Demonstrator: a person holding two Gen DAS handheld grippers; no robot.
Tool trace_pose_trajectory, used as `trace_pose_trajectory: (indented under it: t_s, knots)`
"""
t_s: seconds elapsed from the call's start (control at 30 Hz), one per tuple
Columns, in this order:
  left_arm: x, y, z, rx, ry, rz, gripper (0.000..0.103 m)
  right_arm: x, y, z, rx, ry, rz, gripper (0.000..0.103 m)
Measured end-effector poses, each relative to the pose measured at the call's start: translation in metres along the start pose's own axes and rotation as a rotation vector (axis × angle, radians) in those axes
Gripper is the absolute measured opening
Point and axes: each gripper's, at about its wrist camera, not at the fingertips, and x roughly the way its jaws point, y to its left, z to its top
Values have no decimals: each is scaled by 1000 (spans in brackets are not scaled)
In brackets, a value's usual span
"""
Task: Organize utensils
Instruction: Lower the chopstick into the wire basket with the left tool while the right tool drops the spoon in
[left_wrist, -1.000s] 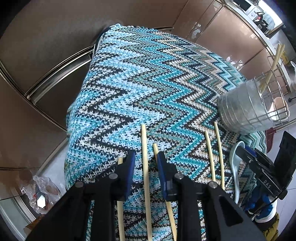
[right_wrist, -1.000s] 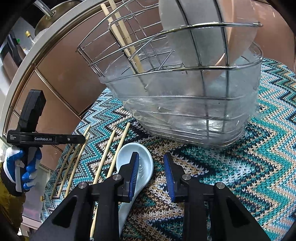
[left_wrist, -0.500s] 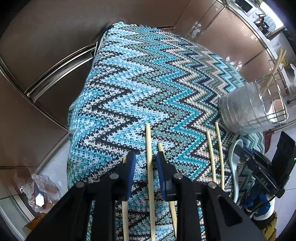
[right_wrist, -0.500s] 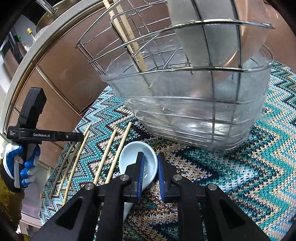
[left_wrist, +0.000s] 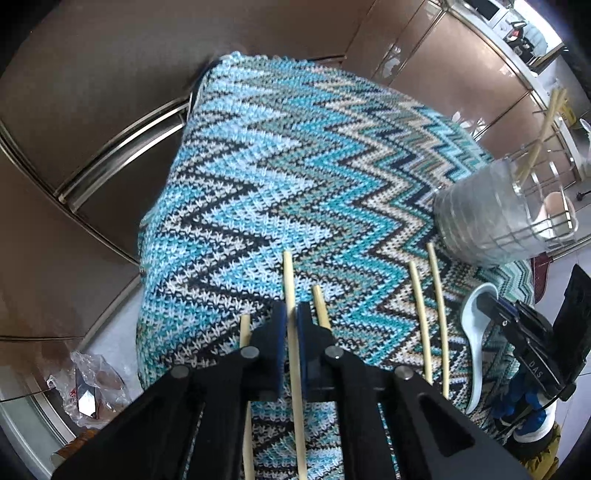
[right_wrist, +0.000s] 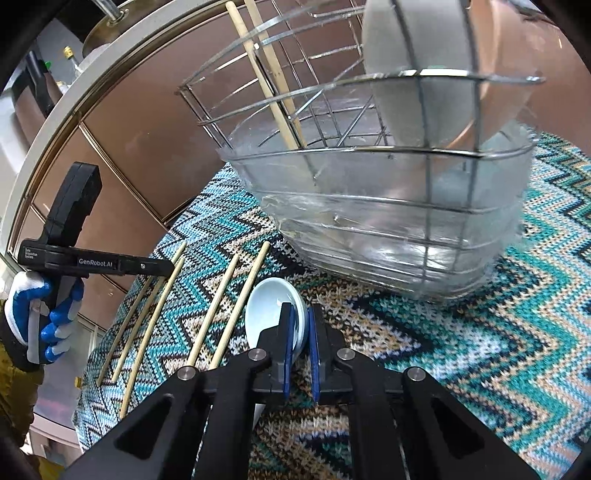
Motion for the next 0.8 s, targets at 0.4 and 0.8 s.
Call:
trace_pose_trajectory:
  t_s: [0.4, 0.8]
  knots:
    - [-27, -13, -9, 49, -52, 30, 5, -55, 26, -15, -36, -87, -38, 7]
    - [4, -7, -1, 20, 9, 89, 7, -71, 14, -24, 4, -107, -27, 7]
